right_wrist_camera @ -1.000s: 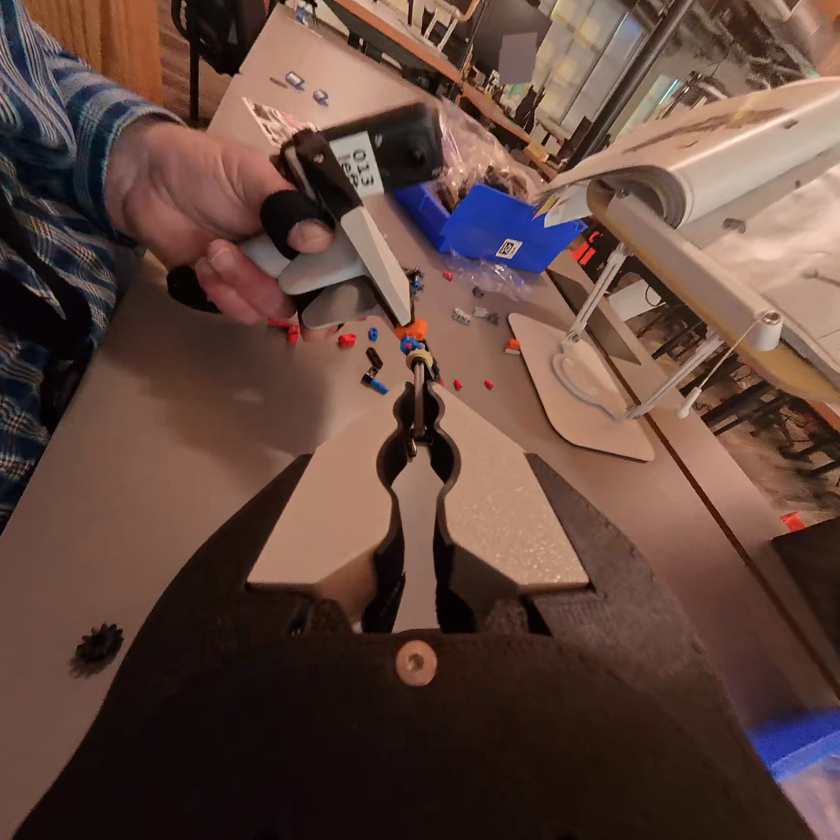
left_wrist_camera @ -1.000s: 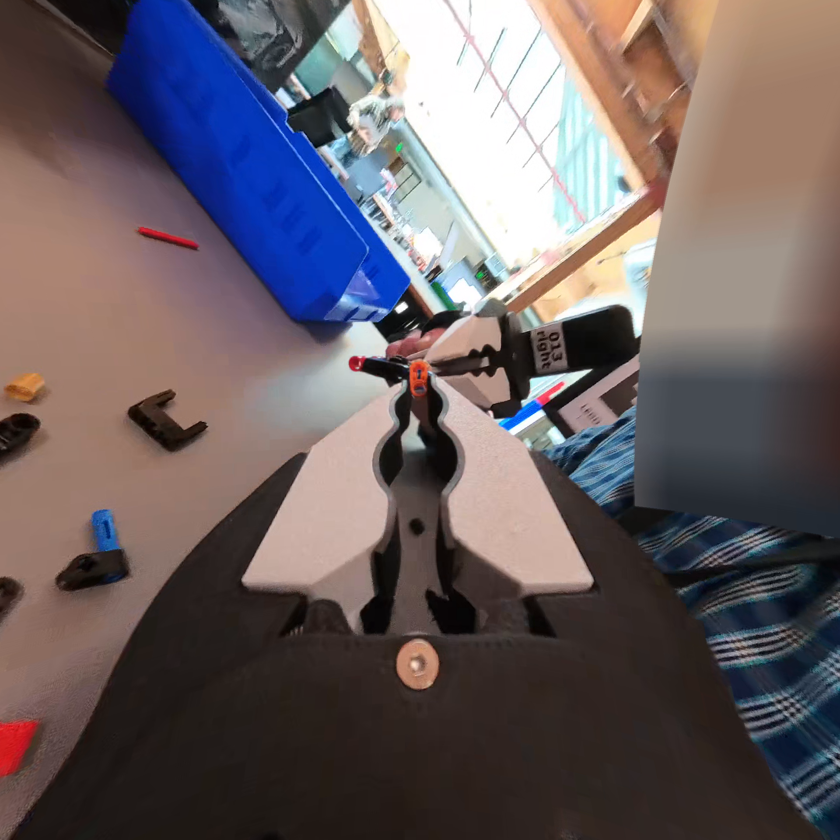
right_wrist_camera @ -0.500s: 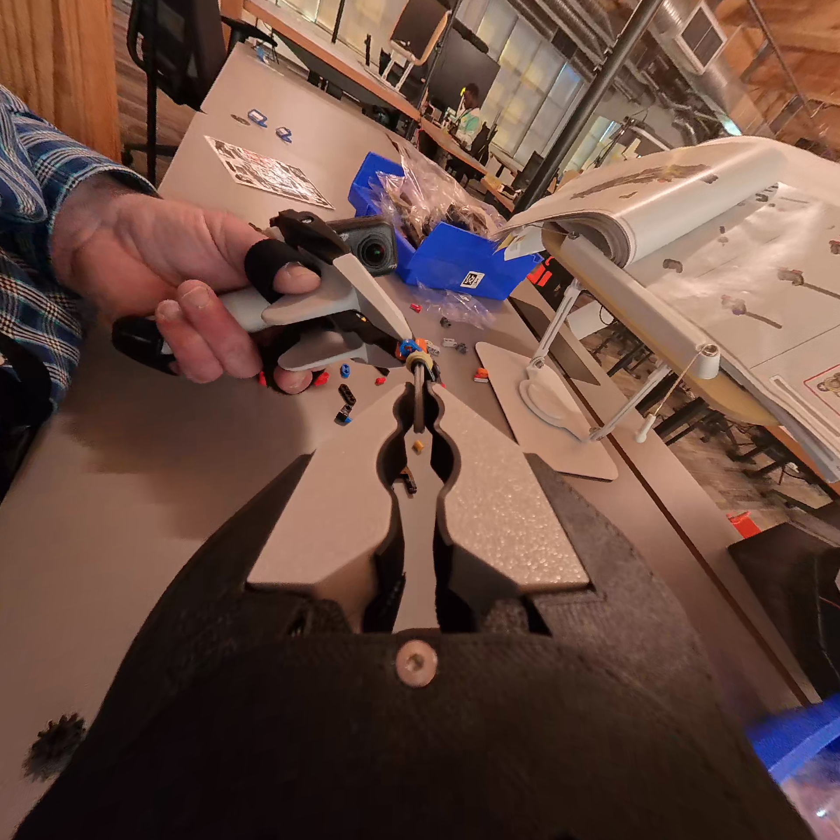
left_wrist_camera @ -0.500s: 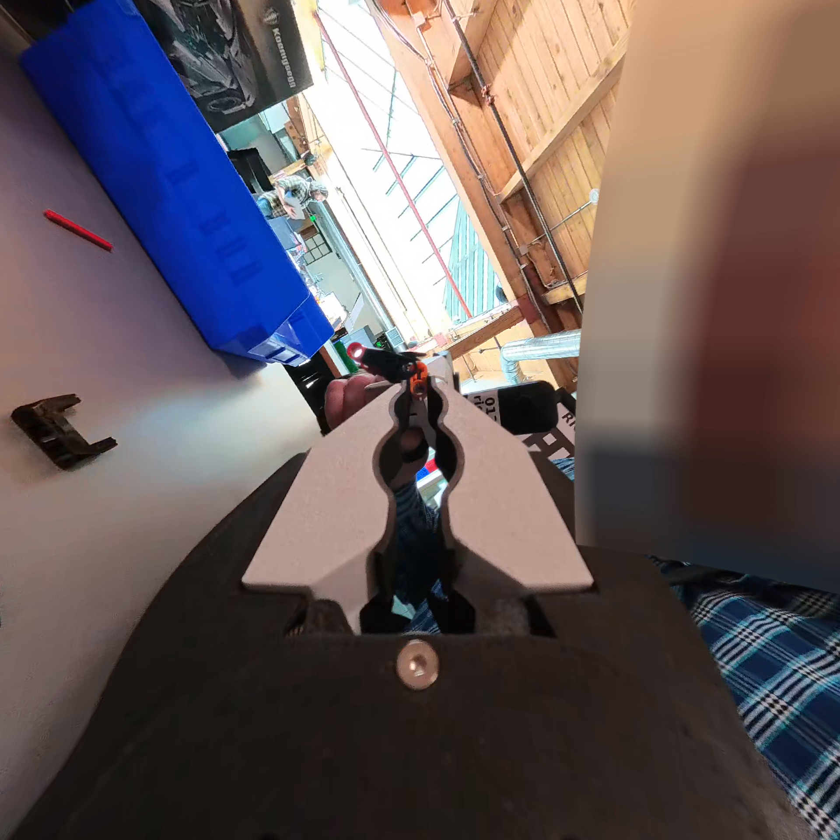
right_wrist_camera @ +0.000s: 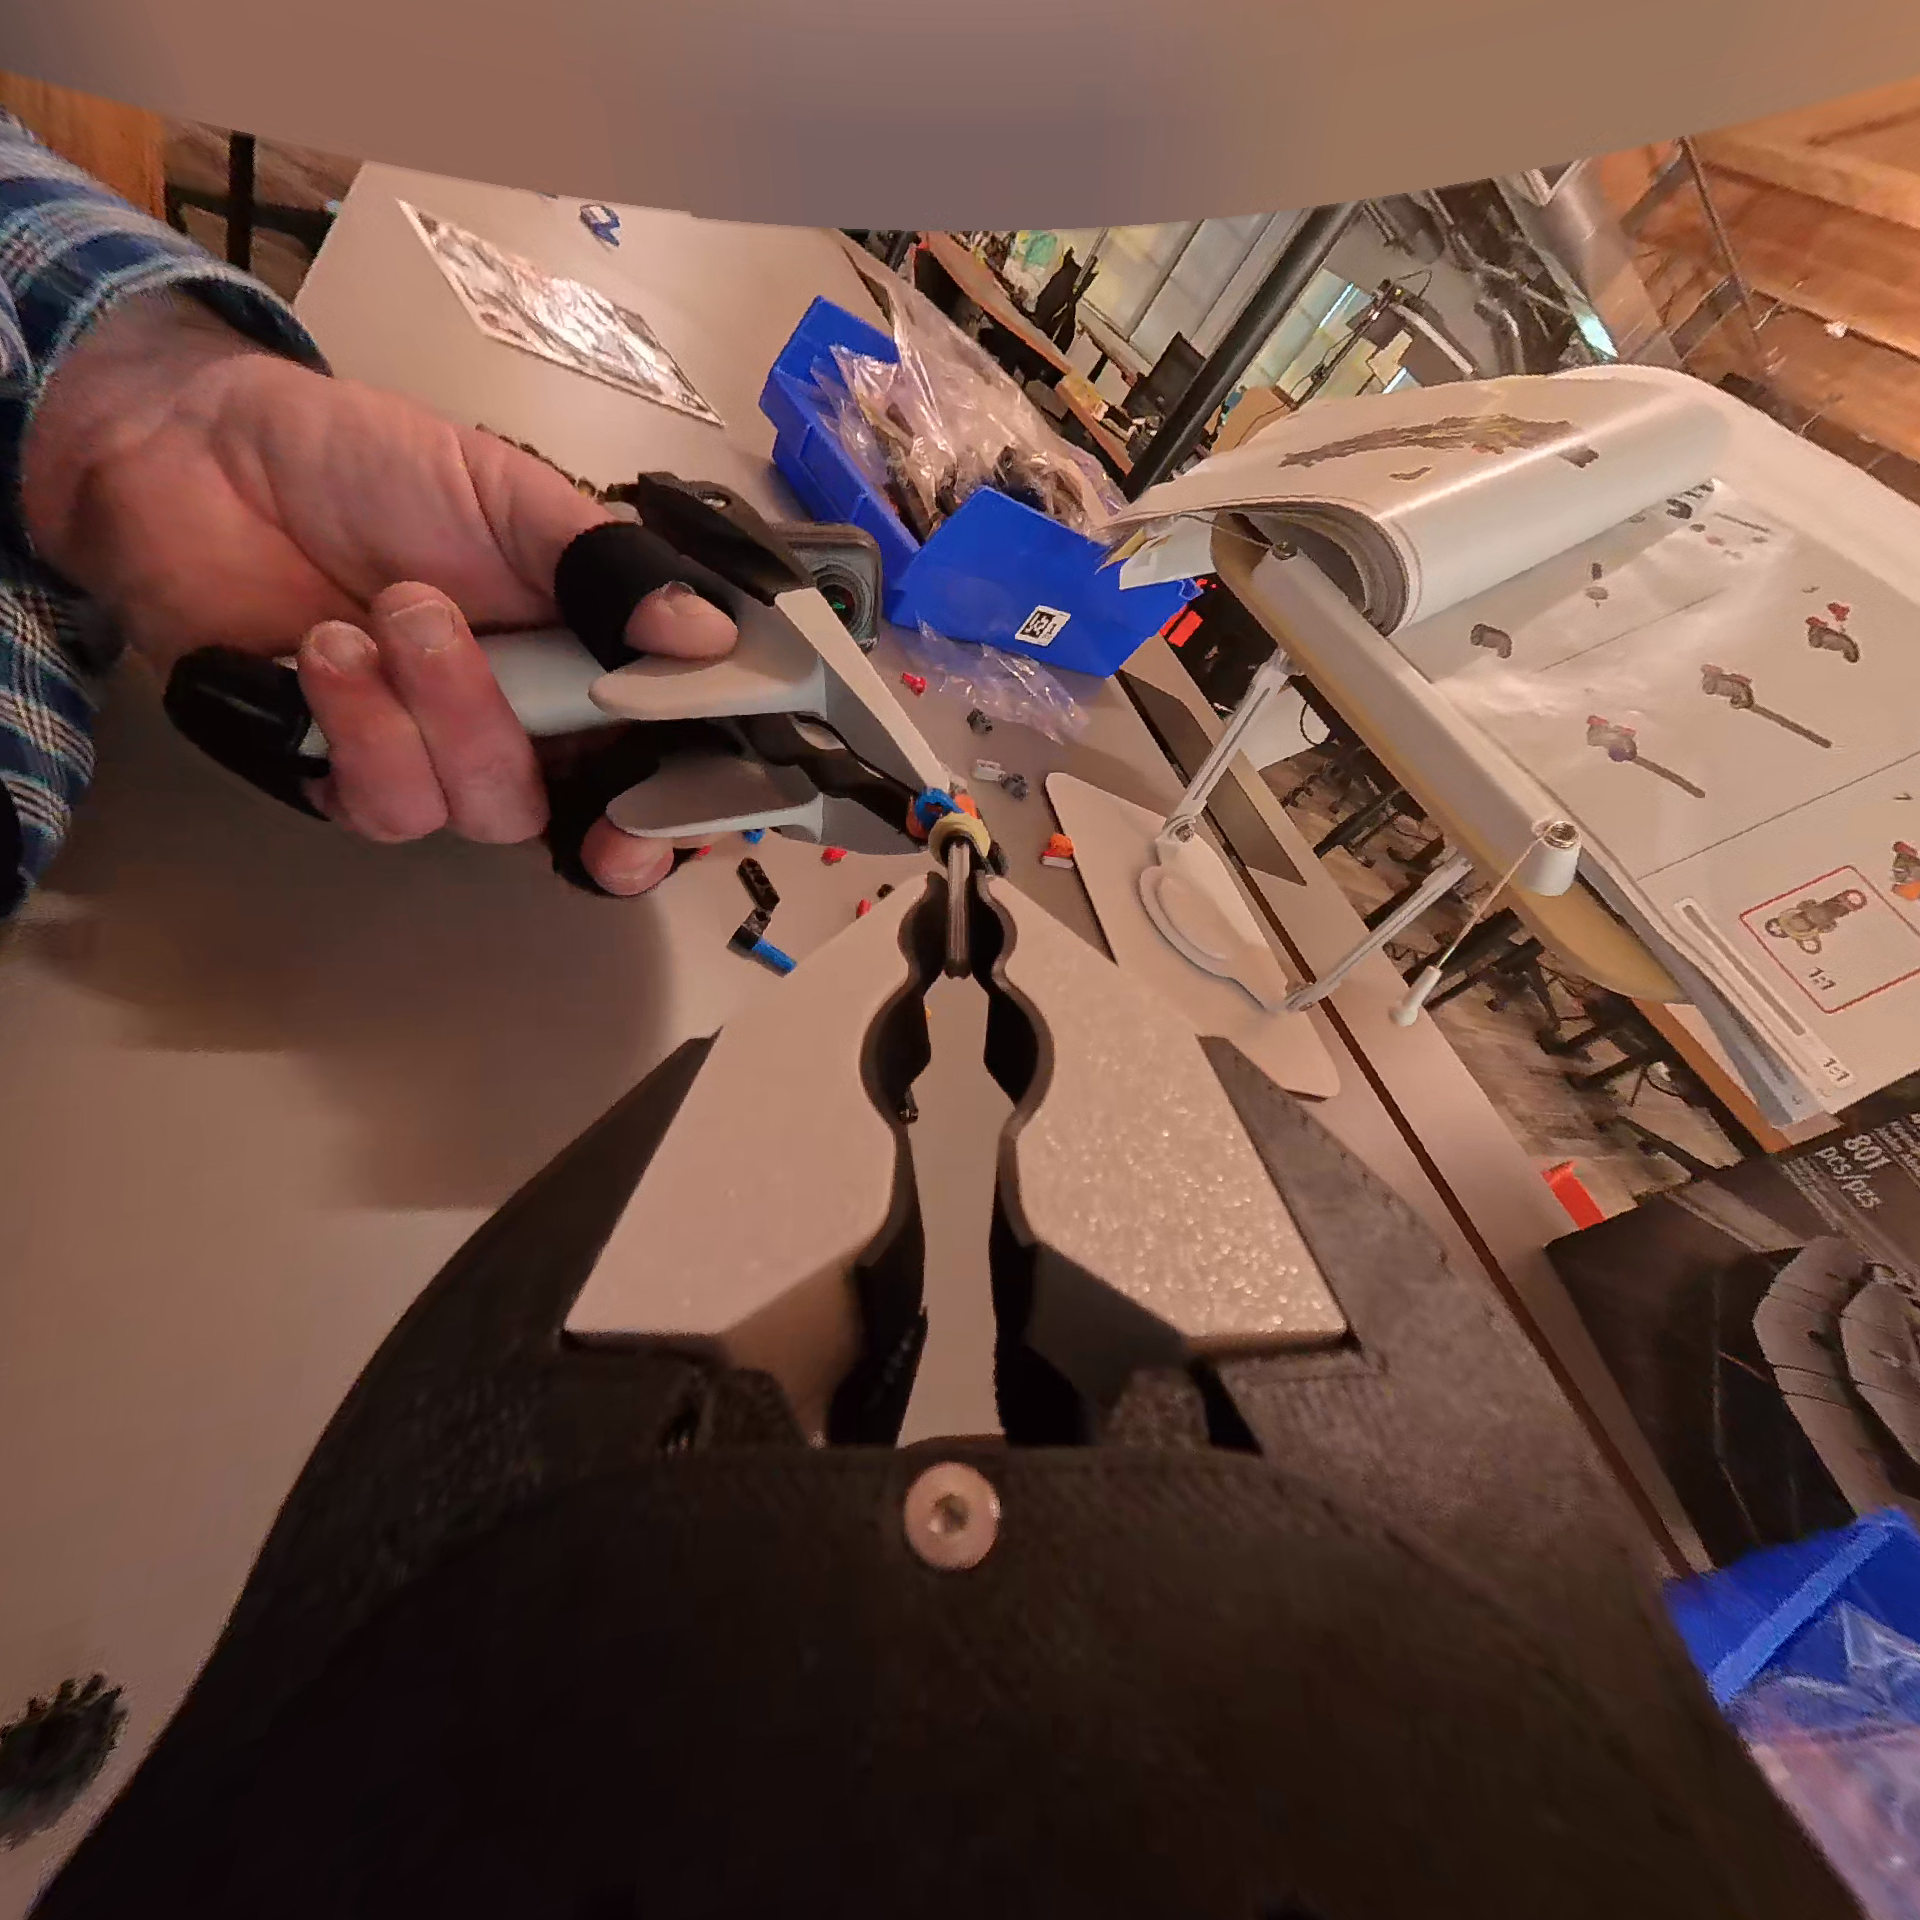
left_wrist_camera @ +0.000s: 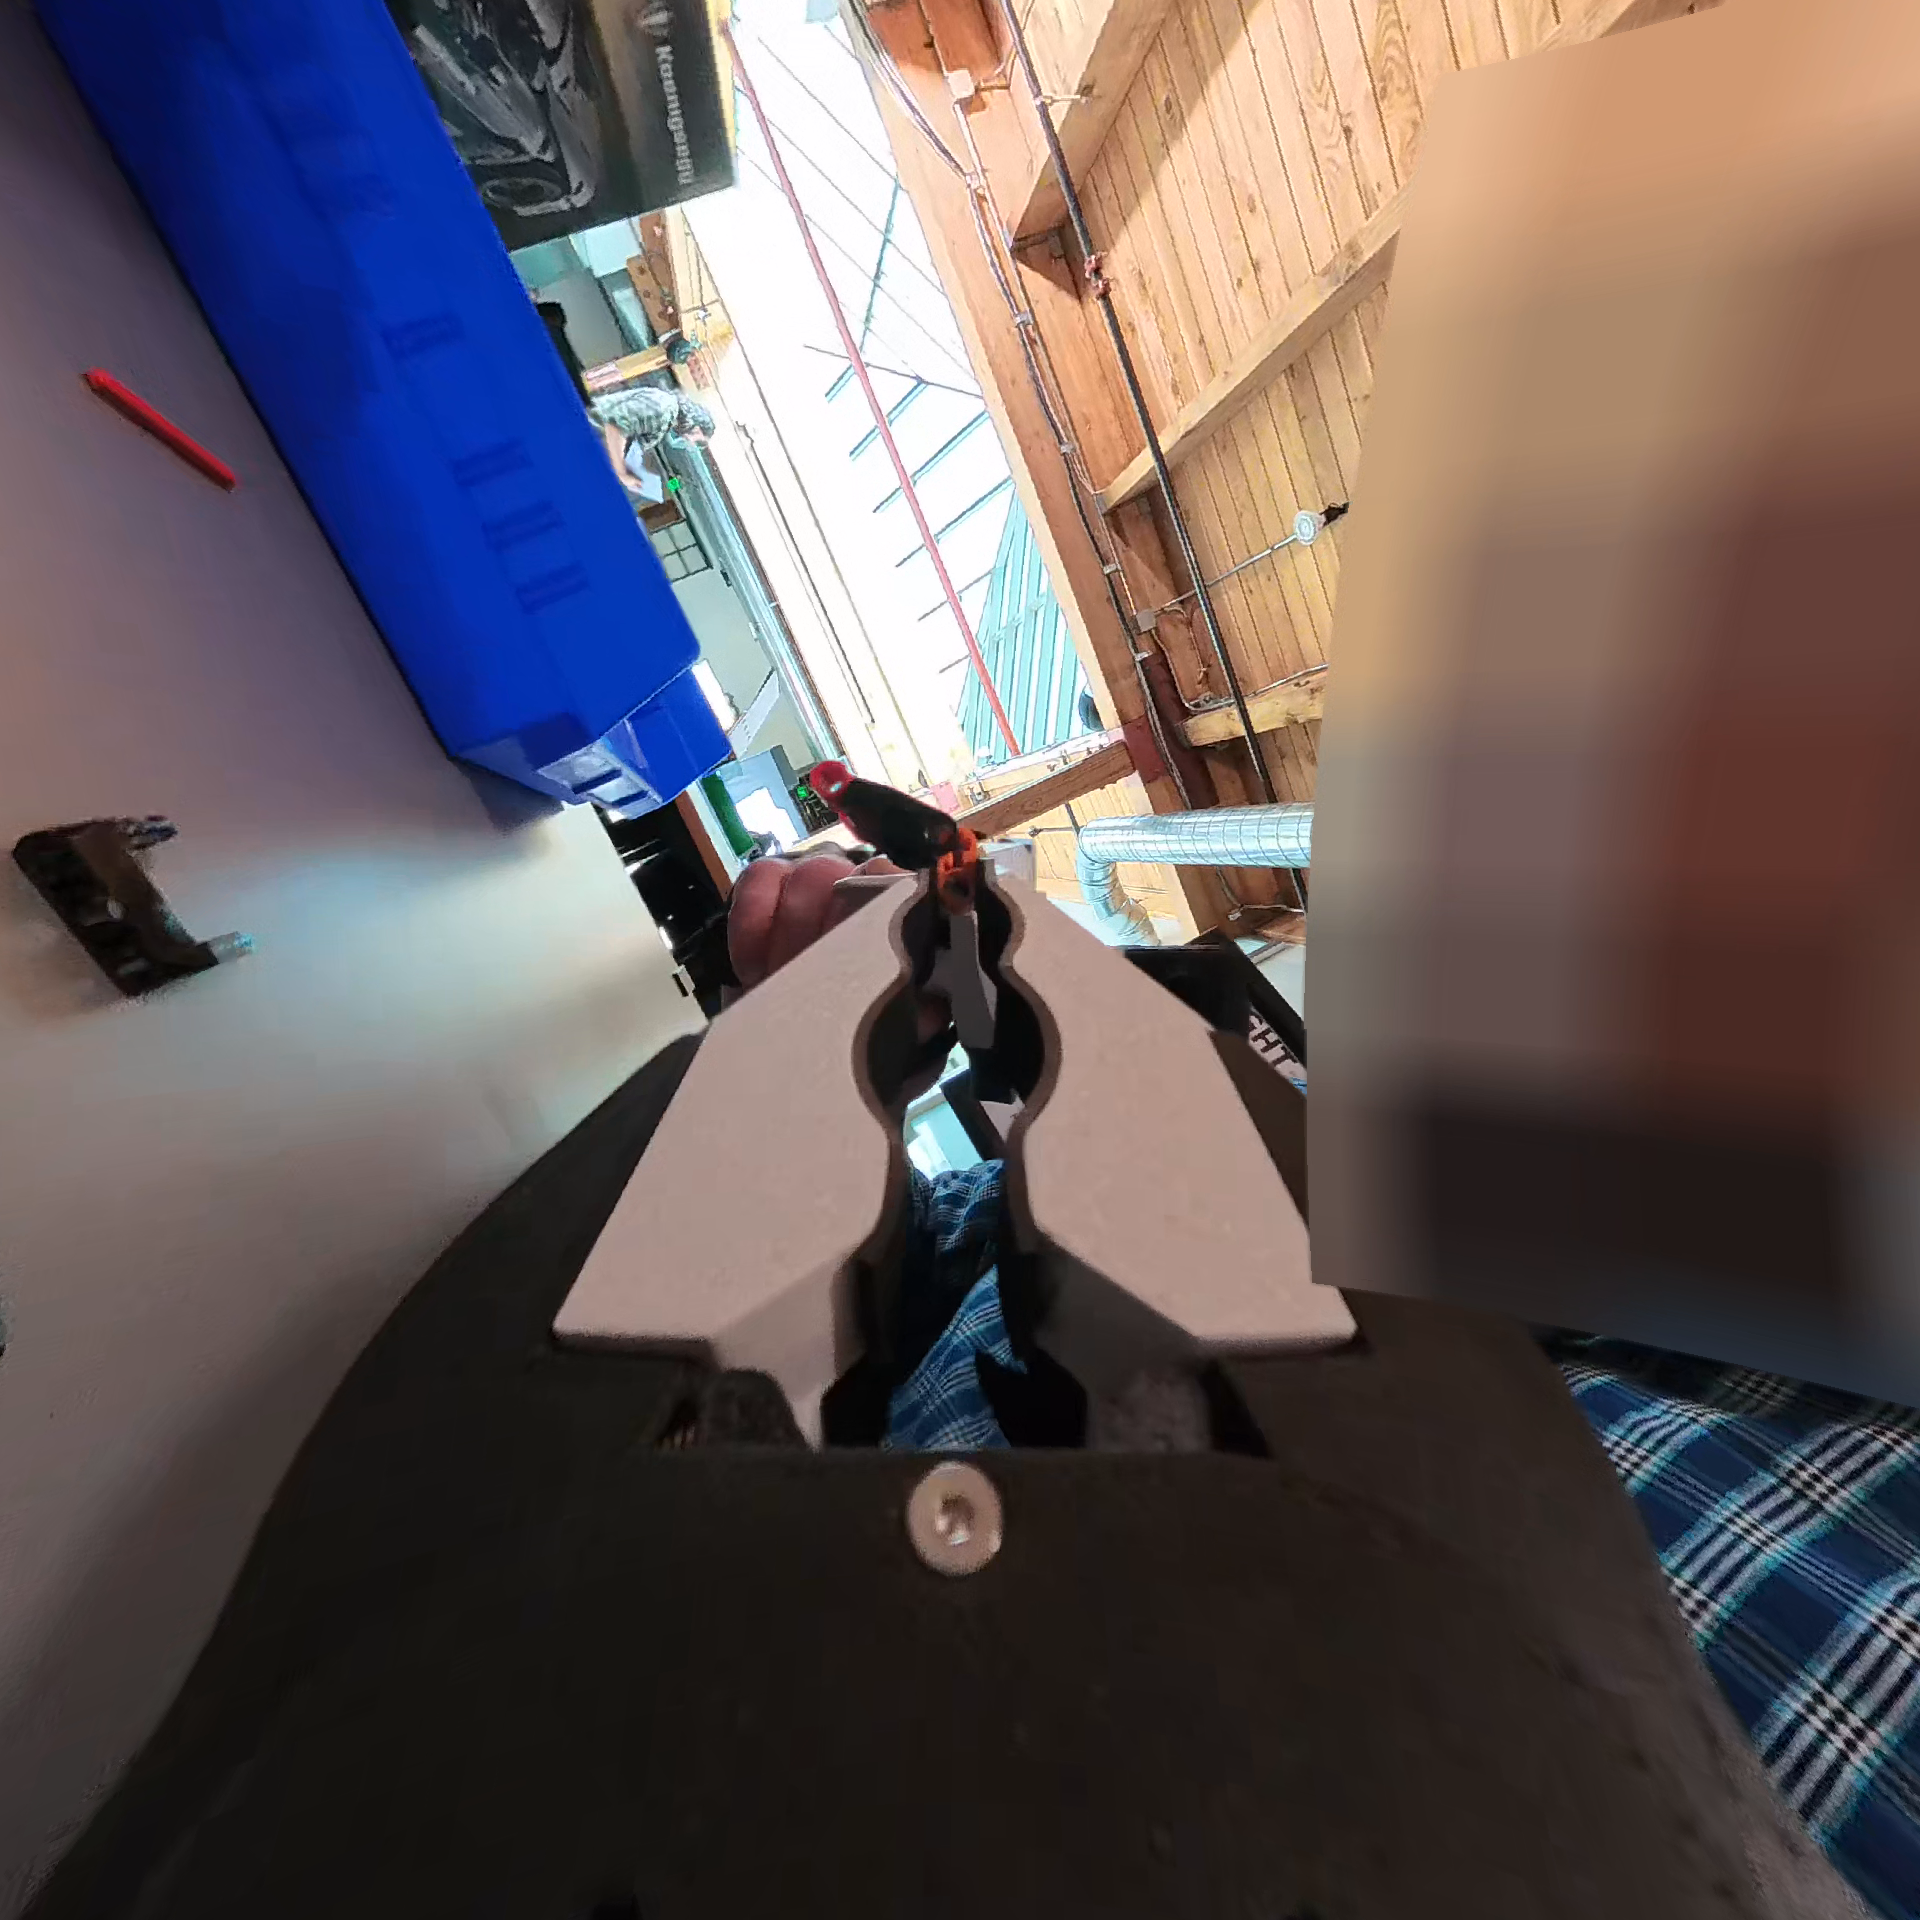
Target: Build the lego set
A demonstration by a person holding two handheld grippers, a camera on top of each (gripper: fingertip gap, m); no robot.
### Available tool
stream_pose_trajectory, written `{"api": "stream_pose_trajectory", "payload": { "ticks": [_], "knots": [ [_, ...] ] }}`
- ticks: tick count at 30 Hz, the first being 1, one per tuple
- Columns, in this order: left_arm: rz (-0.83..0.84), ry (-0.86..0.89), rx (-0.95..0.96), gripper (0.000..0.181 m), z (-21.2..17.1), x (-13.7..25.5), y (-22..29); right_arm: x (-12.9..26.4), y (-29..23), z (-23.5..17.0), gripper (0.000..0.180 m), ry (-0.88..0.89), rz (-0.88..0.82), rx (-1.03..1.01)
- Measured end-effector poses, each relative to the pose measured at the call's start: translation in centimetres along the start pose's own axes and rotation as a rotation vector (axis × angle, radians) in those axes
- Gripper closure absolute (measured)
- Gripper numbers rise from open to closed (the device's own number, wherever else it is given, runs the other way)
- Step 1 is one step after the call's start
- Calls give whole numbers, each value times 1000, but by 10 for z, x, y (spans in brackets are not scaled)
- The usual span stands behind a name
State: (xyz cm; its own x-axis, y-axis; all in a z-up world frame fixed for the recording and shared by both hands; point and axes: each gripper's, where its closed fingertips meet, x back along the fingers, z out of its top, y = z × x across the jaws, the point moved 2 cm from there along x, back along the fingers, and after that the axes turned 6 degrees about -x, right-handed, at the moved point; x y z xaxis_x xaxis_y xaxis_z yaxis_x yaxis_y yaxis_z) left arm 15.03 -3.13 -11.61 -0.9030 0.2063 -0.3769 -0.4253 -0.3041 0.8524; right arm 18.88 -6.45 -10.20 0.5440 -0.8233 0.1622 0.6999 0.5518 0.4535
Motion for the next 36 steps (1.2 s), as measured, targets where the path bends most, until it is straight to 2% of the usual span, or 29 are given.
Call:
{"api": "stream_pose_trajectory", "payload": {
  "ticks": [1, 17, 29, 33, 36],
  "knots": [
    [18, -9, 11, 176, -2, 1, -3, 0, -1, -2, 179, -12, 0, 15],
    [320, -202, 92, 175, -33, 17, -41, 5, -33, -42, 179, -180, 64, 94],
    [657, -455, -77, 169, -51, 25, -64, 9, -48, -69, 179, -295, 96, 173],
    [714, -507, -123, 167, -54, 24, -68, 10, -51, -75, 179, -318, 115, 186],
    [744, -531, -204, 158, -52, 27, -67, 11, -50, -75, 179, -311, 115, 167]
  ]
}}
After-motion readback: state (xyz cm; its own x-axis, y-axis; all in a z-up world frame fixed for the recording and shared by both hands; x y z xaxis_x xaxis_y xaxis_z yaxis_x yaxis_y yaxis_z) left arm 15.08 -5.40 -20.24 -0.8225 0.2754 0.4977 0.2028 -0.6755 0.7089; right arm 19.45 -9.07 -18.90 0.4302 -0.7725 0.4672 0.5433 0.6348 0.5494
